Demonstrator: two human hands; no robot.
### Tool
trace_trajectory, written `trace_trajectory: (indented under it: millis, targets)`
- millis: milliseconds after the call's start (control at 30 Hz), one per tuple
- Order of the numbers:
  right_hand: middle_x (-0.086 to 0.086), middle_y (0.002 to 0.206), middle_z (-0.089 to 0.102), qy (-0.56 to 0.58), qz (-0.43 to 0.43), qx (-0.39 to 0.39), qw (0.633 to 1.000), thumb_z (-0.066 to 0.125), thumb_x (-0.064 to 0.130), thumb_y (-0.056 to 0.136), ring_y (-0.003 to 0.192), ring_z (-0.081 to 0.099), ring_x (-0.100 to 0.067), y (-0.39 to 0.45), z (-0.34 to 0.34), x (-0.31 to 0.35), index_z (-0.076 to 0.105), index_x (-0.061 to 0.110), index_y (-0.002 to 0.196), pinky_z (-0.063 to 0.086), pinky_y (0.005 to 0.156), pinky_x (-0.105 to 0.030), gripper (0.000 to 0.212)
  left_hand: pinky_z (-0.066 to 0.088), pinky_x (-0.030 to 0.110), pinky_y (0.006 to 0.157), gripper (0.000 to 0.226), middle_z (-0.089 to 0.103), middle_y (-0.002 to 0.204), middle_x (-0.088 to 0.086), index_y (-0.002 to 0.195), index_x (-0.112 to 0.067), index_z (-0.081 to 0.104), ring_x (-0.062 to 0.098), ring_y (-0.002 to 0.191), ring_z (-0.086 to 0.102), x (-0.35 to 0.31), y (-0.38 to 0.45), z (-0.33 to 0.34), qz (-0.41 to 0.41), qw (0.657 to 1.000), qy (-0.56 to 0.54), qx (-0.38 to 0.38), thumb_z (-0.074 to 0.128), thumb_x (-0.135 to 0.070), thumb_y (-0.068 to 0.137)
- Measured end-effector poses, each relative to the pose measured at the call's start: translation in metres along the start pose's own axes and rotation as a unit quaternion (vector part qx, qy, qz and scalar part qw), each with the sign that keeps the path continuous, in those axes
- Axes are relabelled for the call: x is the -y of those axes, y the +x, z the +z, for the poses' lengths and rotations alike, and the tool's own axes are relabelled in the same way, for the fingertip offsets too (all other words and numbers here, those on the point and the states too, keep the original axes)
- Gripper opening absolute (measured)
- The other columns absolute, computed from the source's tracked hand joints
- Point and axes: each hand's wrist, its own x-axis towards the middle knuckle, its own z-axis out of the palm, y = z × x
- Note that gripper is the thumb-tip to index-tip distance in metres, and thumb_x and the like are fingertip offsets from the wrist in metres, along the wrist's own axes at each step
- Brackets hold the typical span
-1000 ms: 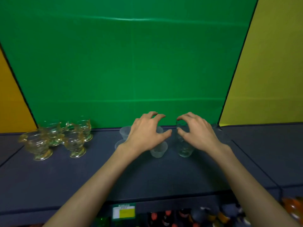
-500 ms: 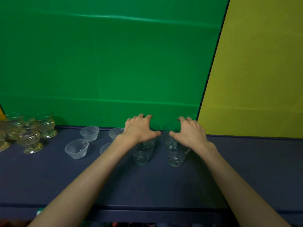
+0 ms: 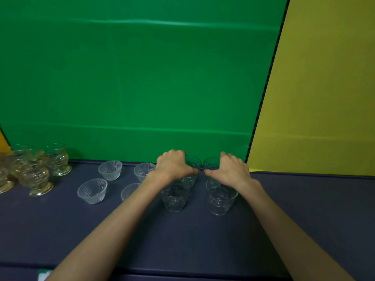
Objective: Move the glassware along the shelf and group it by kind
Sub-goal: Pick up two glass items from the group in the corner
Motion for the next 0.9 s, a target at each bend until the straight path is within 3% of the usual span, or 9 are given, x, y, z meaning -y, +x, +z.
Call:
trace_trajectory:
  millis: [267,400,533,900]
  targets:
    - [-0.009,0.105,0.065,0.057,0.009,-0.038,0.998,0.077,0.063,0.062,0.094,0.063,-0.030,0.003,-0.007,0.000,0.055,0.010,0.112,0.051,0.070,-0.035,0.077,0.051,0.039,0.083,0.090,0.070,0.115,0.011,0.129,-0.017,0.059,0.035,0.106,0.065,0.001,-0.002,-0.001,0.010,0.996,-0.038,-0.078,0.077,-0.068,0.057]
    - [-0.012,0.116,0.064,0.079,-0.001,-0.090,0.993,0.073,0.062,0.064,0.103,0.062,-0.031,-0.002,-0.026,0.001,0.054,0.007,0.128,0.053,0.080,-0.036,0.087,0.054,0.040,0.085,0.101,0.069,0.118,0.006,0.134,-0.023,0.055,0.033,0.107,0.066,0.006,-0.010,-0.022,0.017,0.988,-0.065,-0.136,0.069,-0.076,0.049]
    - [-0.013,0.126,0.061,0.077,-0.024,-0.119,0.990,0.072,0.063,0.062,0.111,0.060,-0.031,-0.011,-0.052,0.006,0.052,0.009,0.134,0.051,0.087,-0.036,0.092,0.053,0.040,0.085,0.098,0.070,0.117,0.001,0.130,-0.028,0.057,0.029,0.108,0.065,0.010,-0.027,-0.045,0.030,0.981,-0.084,-0.173,0.061,-0.079,0.047]
    - [-0.011,0.129,0.061,0.064,-0.017,-0.112,0.991,0.068,0.067,0.065,0.113,0.060,-0.030,-0.058,-0.063,0.014,0.051,0.015,0.137,0.047,0.083,-0.034,0.091,0.051,0.039,0.086,0.089,0.068,0.115,-0.001,0.123,-0.027,0.062,0.028,0.107,0.064,0.020,-0.071,-0.045,0.049,0.978,-0.087,-0.182,0.060,-0.081,0.052]
